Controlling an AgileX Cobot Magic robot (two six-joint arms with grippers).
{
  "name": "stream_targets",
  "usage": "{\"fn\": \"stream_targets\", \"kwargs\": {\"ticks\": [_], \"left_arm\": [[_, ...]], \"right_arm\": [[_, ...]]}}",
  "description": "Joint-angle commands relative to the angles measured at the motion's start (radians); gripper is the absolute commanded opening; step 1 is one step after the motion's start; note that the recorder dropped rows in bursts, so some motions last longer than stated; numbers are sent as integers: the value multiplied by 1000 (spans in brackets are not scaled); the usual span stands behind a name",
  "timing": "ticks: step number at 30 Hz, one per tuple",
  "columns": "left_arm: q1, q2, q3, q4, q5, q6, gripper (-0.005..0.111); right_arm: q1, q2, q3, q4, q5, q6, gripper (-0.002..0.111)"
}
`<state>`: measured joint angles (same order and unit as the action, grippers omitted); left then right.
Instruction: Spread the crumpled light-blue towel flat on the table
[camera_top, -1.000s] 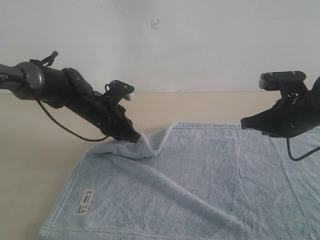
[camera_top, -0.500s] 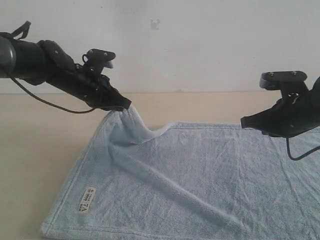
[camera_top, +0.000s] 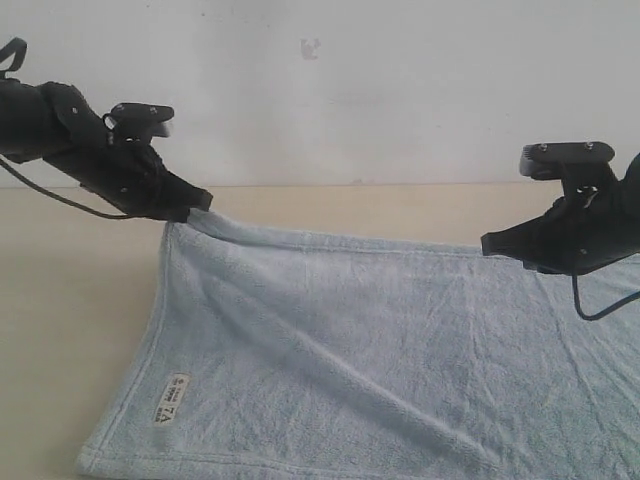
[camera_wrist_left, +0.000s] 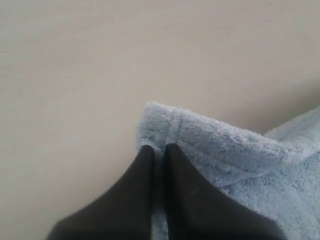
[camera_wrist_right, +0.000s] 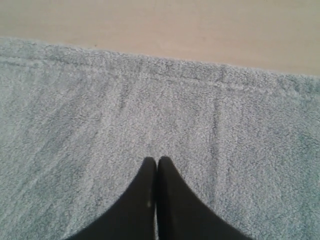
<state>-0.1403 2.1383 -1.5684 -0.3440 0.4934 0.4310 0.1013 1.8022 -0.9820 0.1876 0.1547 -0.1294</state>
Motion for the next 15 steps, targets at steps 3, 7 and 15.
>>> {"fn": "stream_targets", "kwargs": {"ticks": [3,7,15], "left_arm": [[12,-2,-2,71,69,91,23],[12,-2,0,43,44,92,60],[19,3,-3,-205,42,101,73]], "right_arm": [[1,-12,5,-3,-7,-1,0],[1,-12,5,2,-7,-1,0],[-133,-4,3,0,-117,84,0]]}}
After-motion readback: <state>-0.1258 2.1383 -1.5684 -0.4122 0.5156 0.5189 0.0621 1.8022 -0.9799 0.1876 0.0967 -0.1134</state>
